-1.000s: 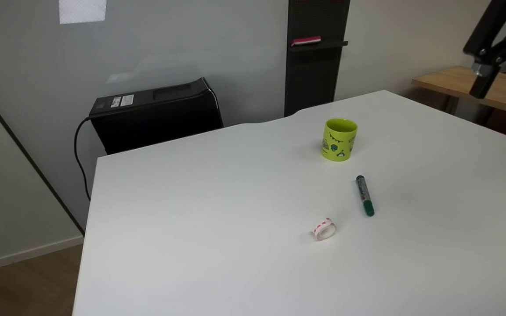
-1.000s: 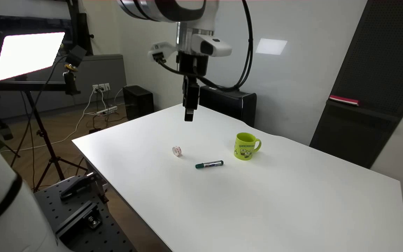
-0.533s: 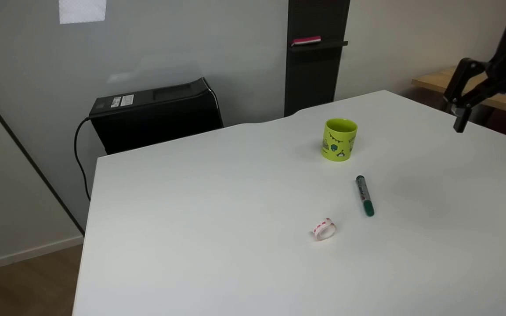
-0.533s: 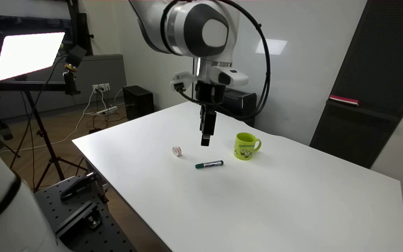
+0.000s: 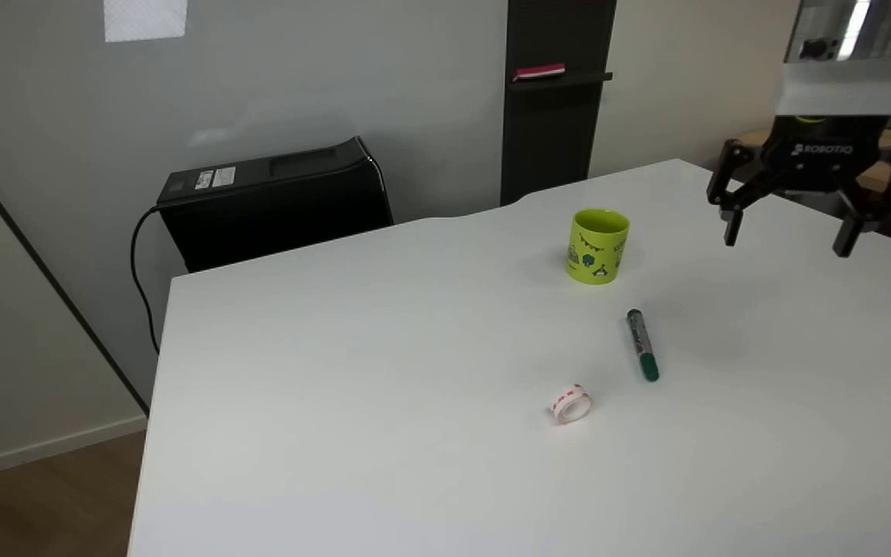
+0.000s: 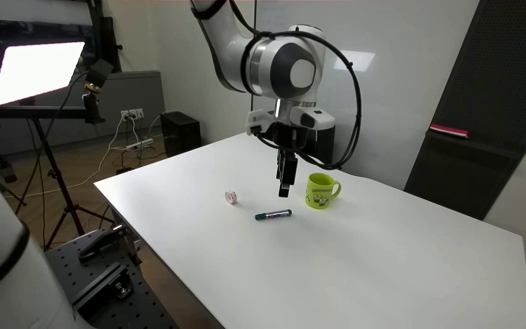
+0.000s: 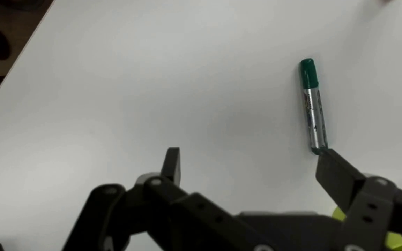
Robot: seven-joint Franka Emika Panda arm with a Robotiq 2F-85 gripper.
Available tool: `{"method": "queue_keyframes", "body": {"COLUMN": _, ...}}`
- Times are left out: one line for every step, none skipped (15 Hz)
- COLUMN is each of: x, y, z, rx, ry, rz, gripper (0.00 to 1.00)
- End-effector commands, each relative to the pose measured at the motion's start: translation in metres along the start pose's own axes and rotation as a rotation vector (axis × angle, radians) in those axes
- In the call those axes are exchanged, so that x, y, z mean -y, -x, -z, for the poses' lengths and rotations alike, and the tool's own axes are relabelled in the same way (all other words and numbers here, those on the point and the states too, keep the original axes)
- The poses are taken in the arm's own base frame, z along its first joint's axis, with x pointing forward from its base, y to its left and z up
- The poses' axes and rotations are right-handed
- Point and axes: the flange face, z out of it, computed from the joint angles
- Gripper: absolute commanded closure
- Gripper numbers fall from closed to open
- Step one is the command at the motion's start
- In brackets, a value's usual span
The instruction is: Pick up the marker and put it in the cup
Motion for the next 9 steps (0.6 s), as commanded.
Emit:
{"method": "queue_keyframes", "body": {"x": 0.038, "y": -0.003, "z": -0.015, "rx": -0.008, "ry": 0.013, "rz": -0.011, "gripper": 0.00}}
{"method": "queue_keyframes", "body": {"x": 0.046, "y": 0.000, "z": -0.021, "rx": -0.005, "ry": 0.014, "rz": -0.006, "gripper": 0.00}}
{"method": "queue_keyframes", "body": {"x": 0.054, "y": 0.003, "z": -0.028, "rx": 0.000, "ry": 0.018, "rz": 0.002, "gripper": 0.00}}
{"method": "queue_keyframes", "body": {"x": 0.061, "y": 0.005, "z": -0.034, "rx": 0.001, "ry": 0.022, "rz": 0.010, "gripper": 0.00}}
{"method": "queue_keyframes", "body": {"x": 0.067, "y": 0.008, "z": -0.042, "rx": 0.007, "ry": 0.026, "rz": 0.015, "gripper": 0.00}}
{"method": "queue_keyframes", "body": {"x": 0.072, "y": 0.010, "z": -0.049, "rx": 0.012, "ry": 0.030, "rz": 0.020, "gripper": 0.00}}
{"method": "queue_keyframes", "body": {"x": 0.076, "y": 0.012, "z": -0.056, "rx": 0.015, "ry": 0.033, "rz": 0.027, "gripper": 0.00}}
{"method": "queue_keyframes", "body": {"x": 0.074, "y": 0.007, "z": -0.060, "rx": 0.017, "ry": 0.037, "rz": 0.032, "gripper": 0.00}}
{"method": "queue_keyframes", "body": {"x": 0.077, "y": 0.009, "z": -0.067, "rx": 0.015, "ry": 0.039, "rz": 0.034, "gripper": 0.00}}
